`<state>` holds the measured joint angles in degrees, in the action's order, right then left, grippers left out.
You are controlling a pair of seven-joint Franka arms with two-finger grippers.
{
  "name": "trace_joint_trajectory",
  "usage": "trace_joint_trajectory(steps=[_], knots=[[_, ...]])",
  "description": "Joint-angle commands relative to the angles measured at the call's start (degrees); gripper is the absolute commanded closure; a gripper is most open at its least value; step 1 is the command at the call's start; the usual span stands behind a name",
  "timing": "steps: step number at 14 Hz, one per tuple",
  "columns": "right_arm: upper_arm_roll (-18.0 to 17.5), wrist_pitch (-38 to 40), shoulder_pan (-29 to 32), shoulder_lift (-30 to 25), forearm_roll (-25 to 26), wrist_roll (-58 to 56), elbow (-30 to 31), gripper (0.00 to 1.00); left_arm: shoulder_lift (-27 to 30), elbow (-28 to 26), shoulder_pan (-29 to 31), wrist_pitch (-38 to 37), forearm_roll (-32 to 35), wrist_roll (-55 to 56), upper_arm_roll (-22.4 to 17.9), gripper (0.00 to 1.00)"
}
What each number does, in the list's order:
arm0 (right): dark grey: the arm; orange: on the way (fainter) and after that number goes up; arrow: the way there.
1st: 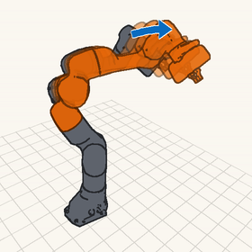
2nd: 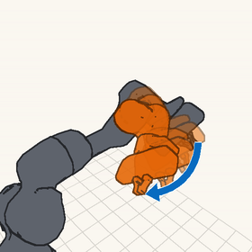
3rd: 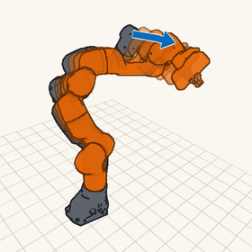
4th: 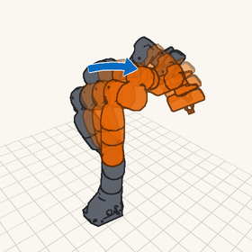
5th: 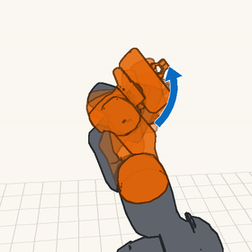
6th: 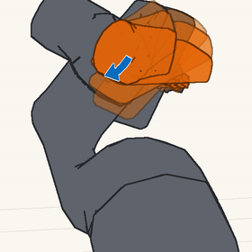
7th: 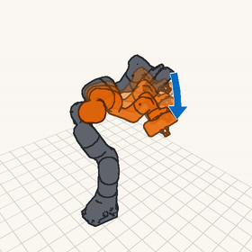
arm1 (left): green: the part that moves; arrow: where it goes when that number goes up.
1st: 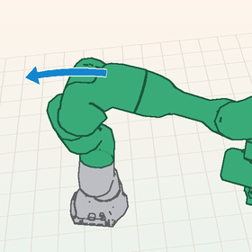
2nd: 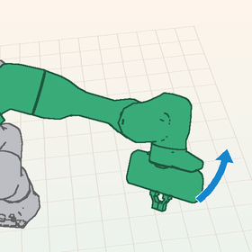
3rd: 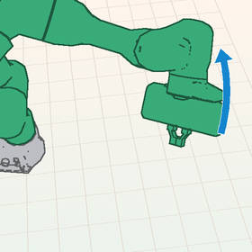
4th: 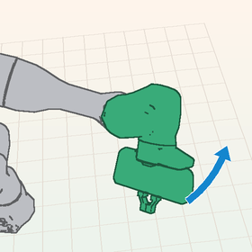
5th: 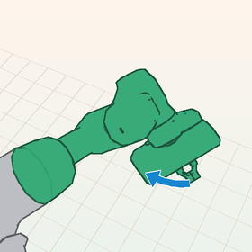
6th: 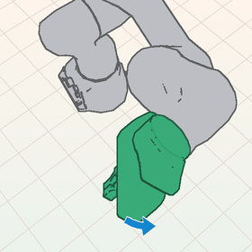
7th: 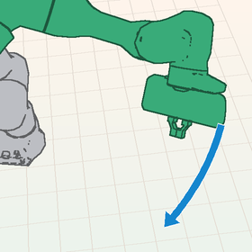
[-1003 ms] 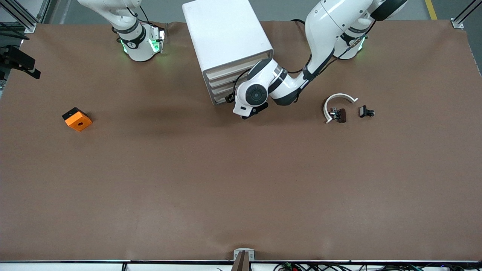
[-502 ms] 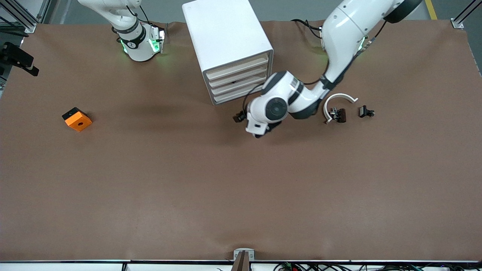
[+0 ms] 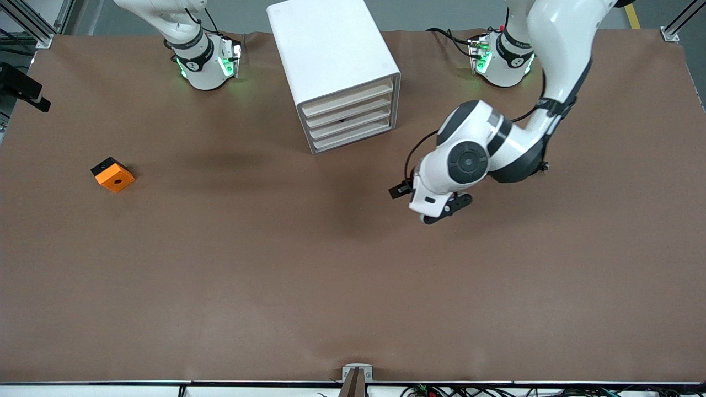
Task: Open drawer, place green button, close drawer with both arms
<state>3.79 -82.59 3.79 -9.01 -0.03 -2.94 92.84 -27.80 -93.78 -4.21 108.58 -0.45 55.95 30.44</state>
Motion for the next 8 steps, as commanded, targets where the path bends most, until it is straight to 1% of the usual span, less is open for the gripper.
trace_joint_trajectory(steps=[1, 3, 6, 7, 8], knots=[[0.3, -0.6, -0.5, -1.5, -0.6, 0.7, 1.5, 0.00, 5.5, -1.3, 5.6, -5.9, 1.1, -11.4, 0.8, 0.00], [0.3, -0.6, -0.6, -1.5, -0.6, 0.7, 1.5, 0.00, 9.5, -1.4, 9.1, -10.6, 1.0, -20.1, 0.8, 0.00], [1.7, -0.6, -1.9, -1.6, -0.6, 0.7, 1.5, 0.00, 15.1, -1.7, 14.1, -17.3, 1.0, -31.1, 0.7, 0.00], [1.7, -0.6, -1.9, -1.6, -0.6, 0.7, 1.5, 0.00, 17.1, -2.1, 15.1, -18.2, 0.8, -35.5, 0.2, 0.00], [1.7, -0.5, -1.9, -1.6, -0.6, 0.7, 1.5, 0.00, 18.6, -2.3, 16.0, -19.1, 0.4, -40.5, -1.6, 0.00]])
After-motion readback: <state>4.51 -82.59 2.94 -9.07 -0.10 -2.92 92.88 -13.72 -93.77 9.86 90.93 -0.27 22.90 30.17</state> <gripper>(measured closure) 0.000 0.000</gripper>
